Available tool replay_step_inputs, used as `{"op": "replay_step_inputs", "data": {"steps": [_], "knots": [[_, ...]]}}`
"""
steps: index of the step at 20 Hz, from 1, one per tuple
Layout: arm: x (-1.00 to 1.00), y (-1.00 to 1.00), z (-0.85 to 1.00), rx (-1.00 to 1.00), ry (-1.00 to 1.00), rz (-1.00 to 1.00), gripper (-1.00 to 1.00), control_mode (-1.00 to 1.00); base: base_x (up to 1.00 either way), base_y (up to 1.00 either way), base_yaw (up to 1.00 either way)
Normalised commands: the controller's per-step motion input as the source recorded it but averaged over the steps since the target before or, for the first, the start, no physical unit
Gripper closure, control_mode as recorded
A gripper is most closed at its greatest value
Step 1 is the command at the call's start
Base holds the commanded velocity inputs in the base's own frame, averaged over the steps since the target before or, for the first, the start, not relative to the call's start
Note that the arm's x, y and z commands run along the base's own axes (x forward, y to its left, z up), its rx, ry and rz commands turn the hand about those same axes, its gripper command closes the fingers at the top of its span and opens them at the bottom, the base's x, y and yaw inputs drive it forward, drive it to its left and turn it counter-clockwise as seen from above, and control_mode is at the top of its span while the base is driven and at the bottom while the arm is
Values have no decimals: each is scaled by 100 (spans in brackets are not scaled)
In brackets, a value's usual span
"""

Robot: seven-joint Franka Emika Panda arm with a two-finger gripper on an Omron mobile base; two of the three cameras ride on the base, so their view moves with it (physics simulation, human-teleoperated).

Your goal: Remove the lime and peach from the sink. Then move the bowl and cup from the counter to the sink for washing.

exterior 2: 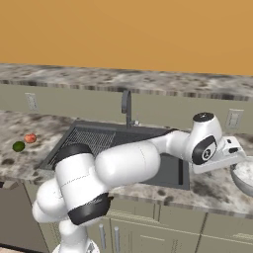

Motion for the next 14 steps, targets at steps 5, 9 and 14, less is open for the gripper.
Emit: {"op": "replay_step_inputs", "data": {"steps": [5,9,14], "knots": [[20,-1,-10,1,-1,4,-100,-100,0,0,0],[26,-6,-9,0,0,2,-100,-100,0,0,0],[22,-17,-4,0,0,0,-100,-100,0,0,0]]}}
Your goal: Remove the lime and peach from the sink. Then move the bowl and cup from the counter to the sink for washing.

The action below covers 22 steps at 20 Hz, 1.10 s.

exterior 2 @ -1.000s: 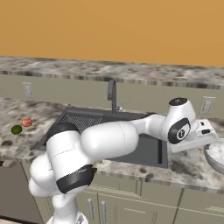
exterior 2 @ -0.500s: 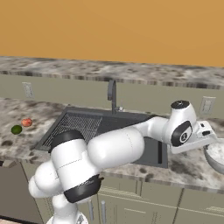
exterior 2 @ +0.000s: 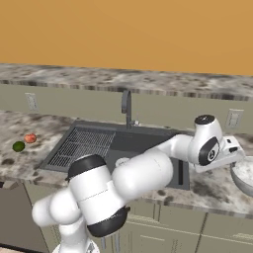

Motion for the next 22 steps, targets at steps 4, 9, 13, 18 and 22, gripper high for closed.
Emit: {"op": "replay_step_inputs", "data": {"steps": [4,9,13,18,22], "knots": [[10,-20,0,0,0,0,-100,-100,0,0,0],[8,-18,-1,0,0,0,-100,-100,0,0,0],[11,-7,-9,1,0,0,-100,-100,0,0,0],[8,-6,-16,2,0,0,-100,-100,0,0,0],[3,-9,-18,0,0,0,-100,-100,0,0,0]]}}
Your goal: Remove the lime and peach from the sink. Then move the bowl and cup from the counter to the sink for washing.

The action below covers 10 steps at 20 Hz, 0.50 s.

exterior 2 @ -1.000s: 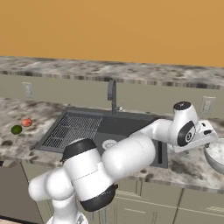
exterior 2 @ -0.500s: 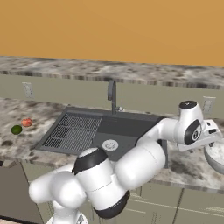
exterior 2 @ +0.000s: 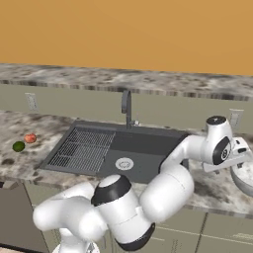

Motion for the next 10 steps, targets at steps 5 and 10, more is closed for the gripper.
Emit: {"op": "replay_step_inputs", "data": {"steps": [5,10], "knots": [[9,-11,-15,0,0,0,-100,-100,0,0,0],[12,-11,-13,0,0,0,-100,-100,0,0,0]]}}
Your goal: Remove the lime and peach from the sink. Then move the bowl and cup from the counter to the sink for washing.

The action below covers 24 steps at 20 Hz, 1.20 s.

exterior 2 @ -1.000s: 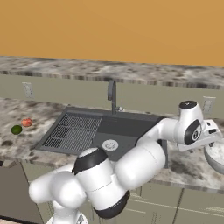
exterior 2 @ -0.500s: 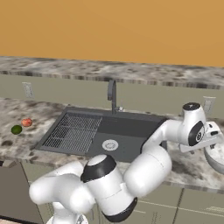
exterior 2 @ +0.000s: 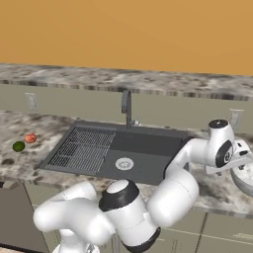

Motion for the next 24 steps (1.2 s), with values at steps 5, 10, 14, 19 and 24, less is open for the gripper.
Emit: {"op": "replay_step_inputs", "data": {"steps": [5,10,14,19,24], "knots": [[22,-14,-10,0,0,0,-100,-100,0,0,0],[22,-18,-8,0,0,0,-100,-100,0,0,0],[15,-22,-7,0,0,0,-100,-100,0,0,0],[3,-12,-12,0,0,0,-100,-100,0,0,0],[2,-2,-16,2,0,0,-100,-100,0,0,0]]}}
